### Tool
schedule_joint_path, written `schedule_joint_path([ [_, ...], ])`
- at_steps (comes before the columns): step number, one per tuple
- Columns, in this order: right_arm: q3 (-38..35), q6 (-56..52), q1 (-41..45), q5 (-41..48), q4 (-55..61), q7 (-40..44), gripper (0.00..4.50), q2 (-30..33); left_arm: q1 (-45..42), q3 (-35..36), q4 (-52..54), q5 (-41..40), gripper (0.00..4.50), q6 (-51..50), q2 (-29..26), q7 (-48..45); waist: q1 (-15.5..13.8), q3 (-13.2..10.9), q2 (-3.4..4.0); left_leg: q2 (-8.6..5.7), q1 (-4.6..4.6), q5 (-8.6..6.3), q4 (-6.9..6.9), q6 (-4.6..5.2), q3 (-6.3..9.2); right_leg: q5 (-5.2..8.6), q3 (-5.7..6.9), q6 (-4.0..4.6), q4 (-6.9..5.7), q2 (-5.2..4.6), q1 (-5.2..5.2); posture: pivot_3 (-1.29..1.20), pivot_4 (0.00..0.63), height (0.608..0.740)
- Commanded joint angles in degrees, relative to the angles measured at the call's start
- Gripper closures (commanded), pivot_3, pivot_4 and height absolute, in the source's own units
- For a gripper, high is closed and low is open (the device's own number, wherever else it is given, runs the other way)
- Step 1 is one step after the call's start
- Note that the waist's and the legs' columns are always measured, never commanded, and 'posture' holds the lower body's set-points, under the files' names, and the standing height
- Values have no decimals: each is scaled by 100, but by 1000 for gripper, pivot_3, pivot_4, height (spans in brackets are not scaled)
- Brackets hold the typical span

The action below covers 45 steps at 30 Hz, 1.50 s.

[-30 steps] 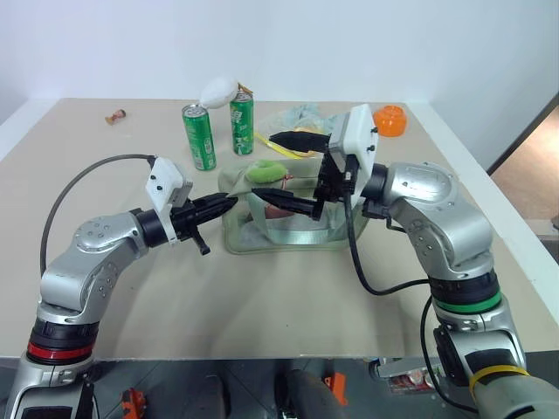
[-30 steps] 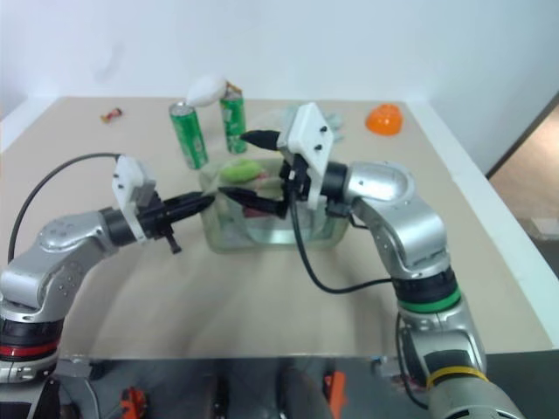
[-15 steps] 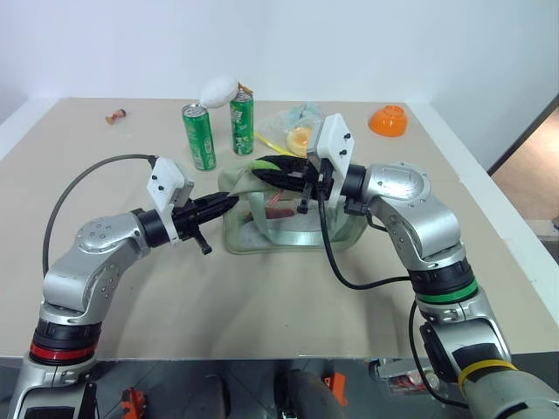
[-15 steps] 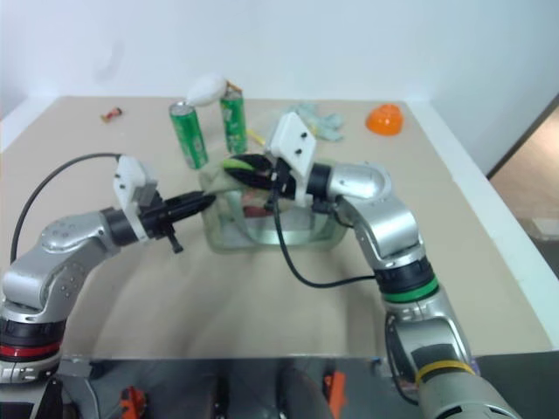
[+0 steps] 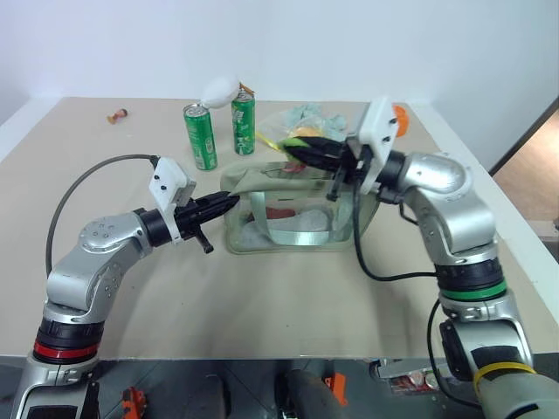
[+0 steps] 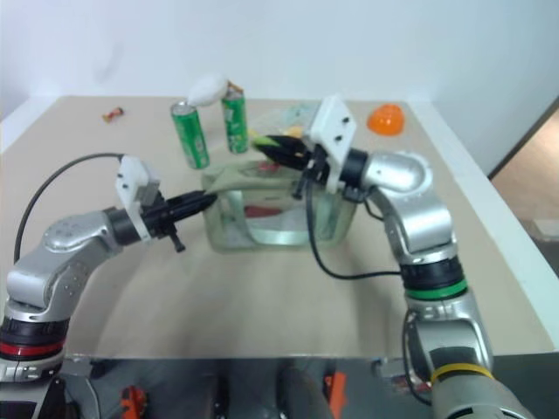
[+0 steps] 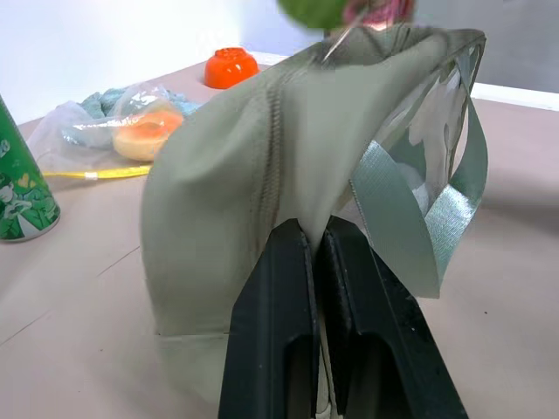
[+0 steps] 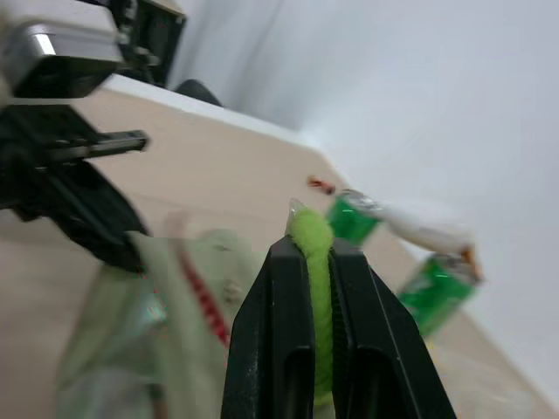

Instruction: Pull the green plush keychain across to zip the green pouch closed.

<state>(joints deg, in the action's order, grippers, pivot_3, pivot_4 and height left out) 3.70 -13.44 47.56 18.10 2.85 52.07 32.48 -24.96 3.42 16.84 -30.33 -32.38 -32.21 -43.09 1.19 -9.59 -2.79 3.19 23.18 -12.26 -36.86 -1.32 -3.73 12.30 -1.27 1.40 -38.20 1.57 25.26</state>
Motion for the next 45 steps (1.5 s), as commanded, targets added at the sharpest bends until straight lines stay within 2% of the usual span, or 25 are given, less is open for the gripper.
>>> schedule_joint_path([
  [1, -436, 454, 29, -132, -283, 194, 4422, 442, -119, 37, -2, 17, 4500, 71, -20, -5, 0, 0, 0, -4, 0, 0, 0, 0, 0, 0, 0, 0, 2, 0, -1, 0, 150, 740],
  [13, -762, 1158, -397, -529, -1099, 335, 4422, 1367, -108, 25, -24, 35, 4500, 34, -82, -1, -11, 0, 0, -16, 0, 0, 1, 1, 2, 1, 4, -1, 2, -9, -3, 0, 150, 740],
  [17, -850, 1869, -663, -1035, -1843, 271, 4422, 1985, -89, 52, 7, 19, 4500, 14, -118, 6, -8, 0, 0, -28, 1, 1, 2, 2, 1, 4, -3, -9, 4, -16, -3, 0, 150, 740],
  [23, -867, 2563, -1034, -1545, -2555, -62, 4422, 2367, -32, 87, 34, 15, 4500, 2, -165, 27, 10, -1, 1, -32, -10, 0, 7, 3, 0, 6, -13, -12, 3, -32, -3, 0, 150, 740],
  [32, -559, 2511, -1852, -1728, -2010, -738, 4422, 1498, -90, 65, 10, 33, 4500, -7, -157, 61, 11, -1, 2, -27, -16, 4, 10, 1, 1, 6, -8, -12, 0, -30, -8, 0, 150, 740],
  [38, -248, 2643, -1902, -2073, -2272, -1118, 4422, 950, -137, 76, 3, 23, 4500, -34, -144, 95, 17, -1, 2, -27, -19, 4, 9, 0, 1, 3, -15, -14, -2, -29, -8, 0, 150, 740],
  [45, -126, 2896, -1886, -2234, -2659, -1173, 4422, 845, -156, 84, -4, 3, 4500, -75, -116, 135, 20, -1, 2, -28, -22, 4, 10, 1, 0, 3, -17, -14, -2, -28, -9, 0, 150, 740],
])
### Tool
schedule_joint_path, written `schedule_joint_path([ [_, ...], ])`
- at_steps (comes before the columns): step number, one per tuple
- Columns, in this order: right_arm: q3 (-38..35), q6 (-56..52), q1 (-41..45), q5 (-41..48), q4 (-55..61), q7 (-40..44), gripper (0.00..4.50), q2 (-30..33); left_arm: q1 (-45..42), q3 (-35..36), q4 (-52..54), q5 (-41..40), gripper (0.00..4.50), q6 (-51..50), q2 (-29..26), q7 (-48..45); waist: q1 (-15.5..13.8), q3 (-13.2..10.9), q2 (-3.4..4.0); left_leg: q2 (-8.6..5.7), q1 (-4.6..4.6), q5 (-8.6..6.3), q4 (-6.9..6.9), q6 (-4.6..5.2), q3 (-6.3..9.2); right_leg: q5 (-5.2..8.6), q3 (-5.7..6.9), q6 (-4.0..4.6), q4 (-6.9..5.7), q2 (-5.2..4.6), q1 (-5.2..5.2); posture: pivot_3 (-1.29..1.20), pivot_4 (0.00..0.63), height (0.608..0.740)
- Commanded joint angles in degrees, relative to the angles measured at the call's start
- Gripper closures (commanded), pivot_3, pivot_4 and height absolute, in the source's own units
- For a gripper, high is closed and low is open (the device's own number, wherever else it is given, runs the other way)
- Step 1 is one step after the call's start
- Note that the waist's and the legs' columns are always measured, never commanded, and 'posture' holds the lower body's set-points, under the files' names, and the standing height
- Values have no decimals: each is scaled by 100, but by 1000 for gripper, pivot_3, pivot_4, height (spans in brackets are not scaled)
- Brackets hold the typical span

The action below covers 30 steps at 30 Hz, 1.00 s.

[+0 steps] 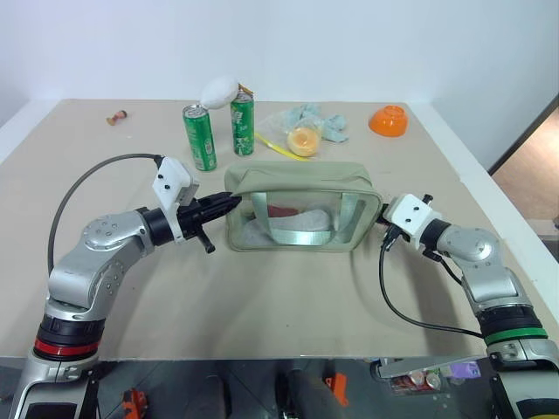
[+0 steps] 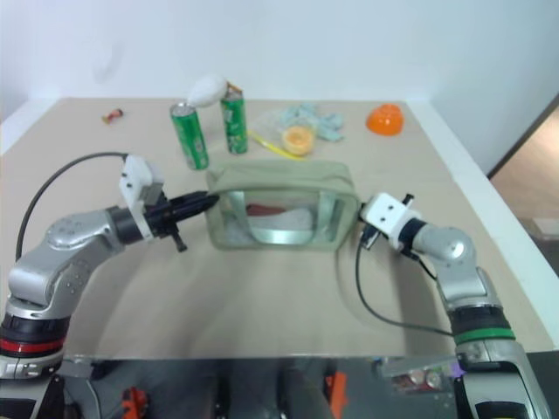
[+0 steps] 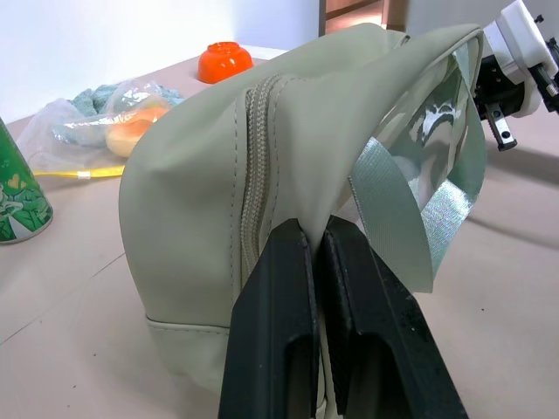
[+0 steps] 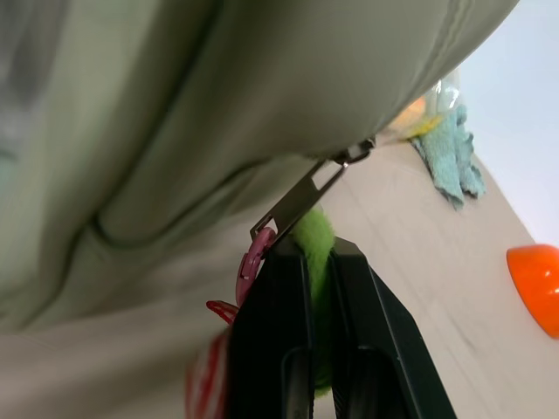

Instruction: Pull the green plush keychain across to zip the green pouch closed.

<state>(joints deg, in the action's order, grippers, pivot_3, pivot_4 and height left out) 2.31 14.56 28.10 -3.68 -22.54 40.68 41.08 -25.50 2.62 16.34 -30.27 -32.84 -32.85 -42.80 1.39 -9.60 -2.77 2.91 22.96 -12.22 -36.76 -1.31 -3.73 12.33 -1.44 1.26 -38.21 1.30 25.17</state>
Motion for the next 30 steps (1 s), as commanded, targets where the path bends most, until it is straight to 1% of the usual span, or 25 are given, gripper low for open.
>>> schedule_joint_path([
  [1, -8, 144, 58, -41, -158, -50, 4422, -33, -107, 165, 39, -11, 4500, -42, -46, 108, 1, 0, 0, 1, -2, 0, 0, 0, 0, 0, 0, 0, 0, 2, -1, 0, 150, 740],
  [4, -230, 7, 11, 322, -90, -13, 4422, -146, -122, 186, -6, -28, 4500, -71, -5, 161, 1, 0, 0, 6, -12, 0, 0, 0, 1, -1, 1, 2, 0, 9, -10, 0, 150, 740],
  [6, -557, -525, -56, 1046, 225, 211, 3751, -285, -137, 230, -83, -71, 4500, -69, 27, 166, -1, 0, 0, 7, -15, 0, 0, 0, 1, -3, 1, 5, -1, 10, -12, 0, 150, 740],
  [7, -714, -795, -86, 1320, 397, 224, 3525, -336, -147, 251, -108, -89, 4500, -45, 45, 167, -1, 0, 0, 8, -17, 0, 0, 0, 2, -3, 3, 5, -1, 11, -15, 0, 150, 740],
  [8, -898, -1071, -143, 1632, 622, 271, 3116, -354, -159, 271, -131, -109, 3735, -25, 55, 161, -4, 0, 0, 8, -17, 0, 0, 0, 2, -3, 3, 5, -2, 11, -15, 0, 150, 740],
  [10, -1135, -1411, -268, 1993, 977, 319, 2444, -329, -176, 279, -157, -108, 3085, 32, 46, 133, -11, 0, 0, 7, -15, 1, 1, 0, 4, -3, 4, 5, -2, 9, -15, 0, 150, 740],
  [11, -1244, -1566, -412, 2164, 1188, 425, 2192, -255, -180, 312, -185, -70, 2879, 122, 28, 128, -13, 0, 0, 7, -13, 1, 0, 0, 4, -3, 4, 5, -1, 9, -14, 0, 150, 740],
  [13, -1475, -1815, -818, 2422, 1598, 677, 1397, -46, -195, 519, -220, -96, 2038, 269, 6, 155, -20, 0, 0, 5, -9, 0, 1, 0, 4, -2, 2, 3, 1, 8, -11, 0, 150, 740],
  [15, -1643, -1992, -1143, 2576, 1877, 829, 767, 110, -199, 711, -219, -143, 1439, 402, 7, 194, -22, 0, 0, 6, -6, -1, 4, 1, 3, 3, 7, -3, 3, 6, -12, 0, 150, 740],
  [17, -1865, -2179, -1568, 2737, 2125, 937, 21, 245, -68, 976, -53, -183, 699, 451, -2, 345, -22, 0, 0, 5, -5, -1, 5, 2, 2, 4, 5, -5, 5, -6, -11, 0, 150, 740],
  [19, -2066, -2234, -2018, 2798, 2272, 1013, 0, 318, 244, 1271, 148, -86, 26, 523, 71, 709, -17, 0, 1, 4, -6, -1, 6, 2, 3, 4, 6, -5, 4, -13, -11, 0, 150, 740],
  [21, -2176, -2183, -2383, 2784, 2384, 978, 0, 277, 790, 1394, 414, 122, 26, 699, 116, 910, 8, 2, 3, 5, -15, -2, 12, 3, 0, 5, -1, -7, 5, -15, -14, 0, 150, 740],
  [24, -2175, -2158, -2703, 2772, 2570, 901, 0, 149, 1454, 1420, 818, 206, 26, 746, 315, 1246, 24, 1, 2, 6, -34, -2, 21, 3, -11, 6, -13, -7, 4, -15, -21, 0, 150, 740],
  [27, -2025, -2127, -2826, 2754, 2787, 864, 0, -12, 2204, 944, 1126, 794, 26, 987, 402, 1432, 19, 0, 0, 7, -39, 4, 16, 9, -7, -3, -8, -6, 3, -14, -25, 0, 150, 740],
  [30, -1686, -2274, -2869, 2818, 3209, 824, 0, -308, 2836, 405, 1208, 1068, 26, 1192, 566, 1373, 20, 4, 3, 2, -61, 9, 18, 17, -10, 0, -14, 2, 4, -17, -42, 0, 150, 740],
])
